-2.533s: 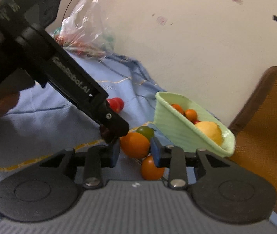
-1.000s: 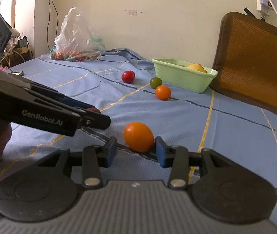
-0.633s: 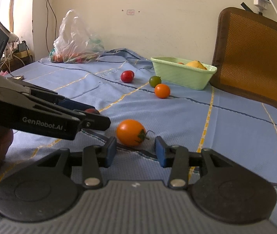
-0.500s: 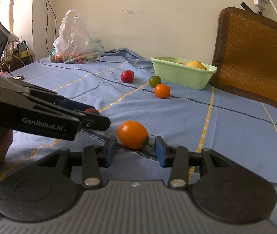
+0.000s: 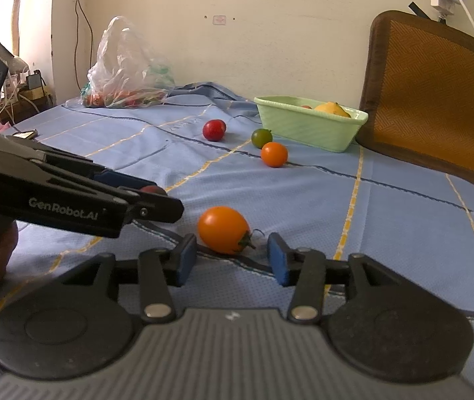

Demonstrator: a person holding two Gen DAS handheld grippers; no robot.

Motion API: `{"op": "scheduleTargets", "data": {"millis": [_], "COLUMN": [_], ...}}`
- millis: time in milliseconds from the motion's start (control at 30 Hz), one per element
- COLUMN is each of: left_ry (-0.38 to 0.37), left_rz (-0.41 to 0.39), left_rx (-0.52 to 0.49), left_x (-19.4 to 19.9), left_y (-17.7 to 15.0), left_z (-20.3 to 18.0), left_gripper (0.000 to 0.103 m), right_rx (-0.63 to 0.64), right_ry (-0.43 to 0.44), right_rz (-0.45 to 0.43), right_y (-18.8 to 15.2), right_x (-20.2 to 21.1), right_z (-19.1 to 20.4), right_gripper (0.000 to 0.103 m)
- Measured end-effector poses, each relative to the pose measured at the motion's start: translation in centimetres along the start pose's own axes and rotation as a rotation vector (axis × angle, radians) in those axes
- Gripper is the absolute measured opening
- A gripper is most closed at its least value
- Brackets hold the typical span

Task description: Organize fruits

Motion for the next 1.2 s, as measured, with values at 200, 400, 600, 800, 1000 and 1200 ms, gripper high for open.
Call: {"op": "scheduleTargets", "data": {"millis": [200,400,600,800,1000,1200], "left_ry": [-0.004,-0.008,-0.003,-0.006,-0.004,-0.006], "left_rz": [0.000,0.001,0.001,0.000,-0.003,-0.004], "left_rx": [-0.006,-0.011,-0.008,-0.005,0.007,0.011], "left_x": [-0.02,-0.02,0.03,0.05,0.12,0.12], "left_y": [-0.02,-0.04,-0.02,0.00,0.00,0.03], "left_z": [-0.11,-0.22,-0.13,0.02,0.23,0.33], "left_gripper": [0.044,0.048,0.058,0.058,0.059,0.059], "right_rx": [-0.001,-0.005,-0.008,-0.009,-0.010,-0.009], "right_ry": [0.002,0.005,0.014,0.018,0.018,0.019], "right_rz": [0.000,-0.001,-0.002,-0.003,-0.004,-0.004], "right_y": [-0.01,-0.01,-0.01,-0.05,-0.06,-0.05], "right_x": [-0.02,0.01,0.04,0.02,-0.01,-0.03], "right_z": [-0.09,-0.09,-0.36,-0.47,-0.45,-0.49], "right_gripper": [0.050,0.050,0.051,0.051,0.051,0.051]}}
Point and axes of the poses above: each gripper's, at about its wrist camera, not at the fingertips, and x roughly against the way its jaws point, z to its left, y to its top, the point moved 3 cm from there along -x, roughly the way its jaws point
